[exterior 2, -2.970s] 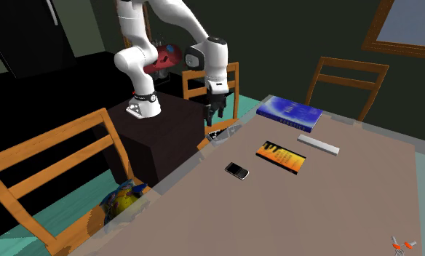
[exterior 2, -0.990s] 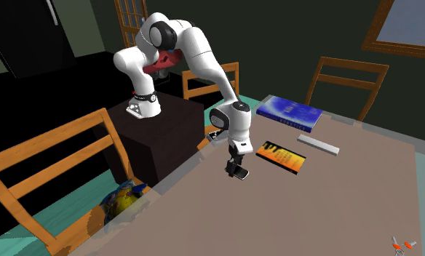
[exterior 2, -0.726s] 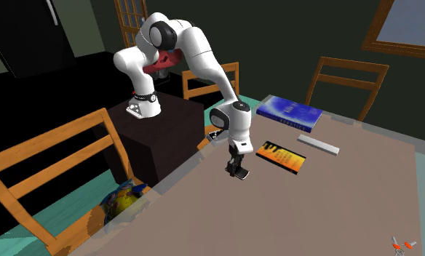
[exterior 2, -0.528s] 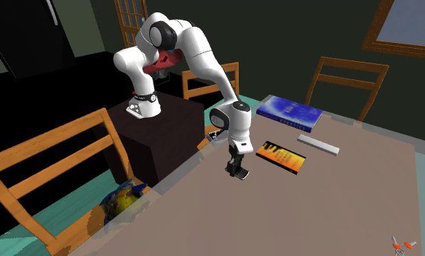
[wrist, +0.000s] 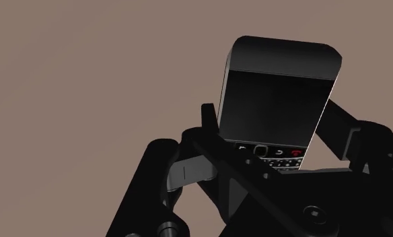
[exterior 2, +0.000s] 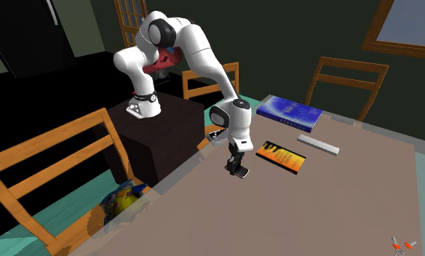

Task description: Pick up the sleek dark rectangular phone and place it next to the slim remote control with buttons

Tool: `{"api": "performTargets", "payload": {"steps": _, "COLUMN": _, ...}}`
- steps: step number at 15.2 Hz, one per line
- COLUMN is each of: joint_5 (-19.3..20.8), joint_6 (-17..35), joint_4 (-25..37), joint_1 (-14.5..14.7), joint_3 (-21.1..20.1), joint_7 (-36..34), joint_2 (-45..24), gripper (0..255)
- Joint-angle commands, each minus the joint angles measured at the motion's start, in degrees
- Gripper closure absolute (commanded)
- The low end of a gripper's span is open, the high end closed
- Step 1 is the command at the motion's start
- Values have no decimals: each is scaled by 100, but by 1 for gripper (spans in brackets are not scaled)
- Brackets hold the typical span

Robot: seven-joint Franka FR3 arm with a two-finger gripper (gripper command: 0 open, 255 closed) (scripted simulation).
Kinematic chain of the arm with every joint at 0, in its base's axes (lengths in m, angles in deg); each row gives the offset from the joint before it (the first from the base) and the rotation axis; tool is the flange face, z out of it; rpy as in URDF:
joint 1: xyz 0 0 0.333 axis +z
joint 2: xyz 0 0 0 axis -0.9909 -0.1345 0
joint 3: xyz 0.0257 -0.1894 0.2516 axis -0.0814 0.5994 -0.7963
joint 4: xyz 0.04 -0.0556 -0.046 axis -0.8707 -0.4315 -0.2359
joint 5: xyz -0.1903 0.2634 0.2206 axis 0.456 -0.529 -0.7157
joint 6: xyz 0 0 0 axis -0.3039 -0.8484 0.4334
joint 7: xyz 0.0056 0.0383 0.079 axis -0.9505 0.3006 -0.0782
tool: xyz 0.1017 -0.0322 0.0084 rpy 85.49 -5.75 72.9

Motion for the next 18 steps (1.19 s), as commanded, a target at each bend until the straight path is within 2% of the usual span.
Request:
{"api": "performTargets", "payload": {"steps": 1, "joint_5": 7, "joint_6": -69, "joint_4": -58, "joint_1": 9, "joint_3": 10, "joint_7": -1, "joint_2": 125, "gripper": 255}}
{"api": "performTargets", "payload": {"steps": 14, "joint_5": 63, "joint_6": -626, "joint_4": -348, "joint_1": 66, "joint_3": 78, "joint_7": -4, "joint_2": 973, "gripper": 255}}
{"api": "performTargets", "payload": {"steps": 18, "joint_5": 108, "joint_6": -726, "joint_4": -195, "joint_1": 496, "joint_3": 52, "joint_7": -495, "joint_2": 896, "gripper": 255}}
